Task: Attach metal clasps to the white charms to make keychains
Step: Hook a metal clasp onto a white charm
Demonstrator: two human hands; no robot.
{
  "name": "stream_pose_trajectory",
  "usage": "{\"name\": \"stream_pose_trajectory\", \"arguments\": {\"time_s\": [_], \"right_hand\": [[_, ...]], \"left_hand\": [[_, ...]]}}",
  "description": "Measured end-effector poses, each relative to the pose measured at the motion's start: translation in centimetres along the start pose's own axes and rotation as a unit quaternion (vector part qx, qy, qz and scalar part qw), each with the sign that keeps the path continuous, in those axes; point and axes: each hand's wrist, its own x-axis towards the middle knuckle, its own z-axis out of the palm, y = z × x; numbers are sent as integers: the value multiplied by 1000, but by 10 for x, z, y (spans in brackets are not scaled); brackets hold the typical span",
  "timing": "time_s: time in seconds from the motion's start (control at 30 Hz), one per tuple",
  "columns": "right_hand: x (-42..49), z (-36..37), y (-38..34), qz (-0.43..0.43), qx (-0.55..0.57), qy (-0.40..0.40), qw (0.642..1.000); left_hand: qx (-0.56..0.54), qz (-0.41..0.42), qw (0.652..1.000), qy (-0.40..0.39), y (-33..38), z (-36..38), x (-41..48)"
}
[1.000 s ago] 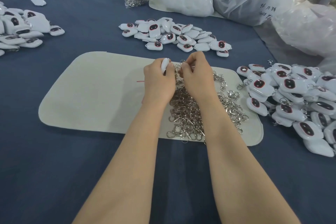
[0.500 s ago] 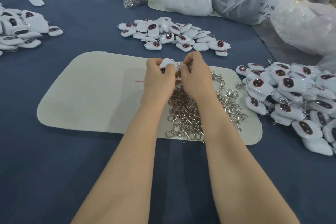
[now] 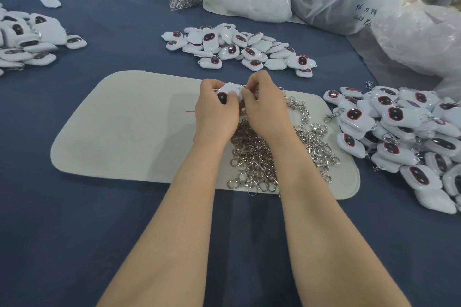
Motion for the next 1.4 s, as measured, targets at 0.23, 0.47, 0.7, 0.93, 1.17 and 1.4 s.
{"name": "stream_pose_trajectory", "arguments": {"time_s": [0.23, 0.47, 0.7, 0.93, 1.17, 1.4], "right_hand": [[0, 0, 0, -21, -12, -13, 1000], [-1, -1, -1, -24, -19, -24, 999], [-3, -5, -3, -34, -59, -57, 996], [-1, -4, -4, -30, -66, -64, 995], [-1, -4, -8, -3, 62, -5, 998], [-1, -3, -13, 17, 136, -19, 990]], "left_hand": [[21, 6, 1000, 16, 0, 0, 0], [23, 4, 1000, 20, -1, 0, -1], [31, 28, 999, 30, 0, -2, -2], [68, 60, 995, 47, 0, -4, -2], [-250, -118, 961, 13, 11, -7, 0], [-495, -272, 825, -29, 16, -13, 2]]}}
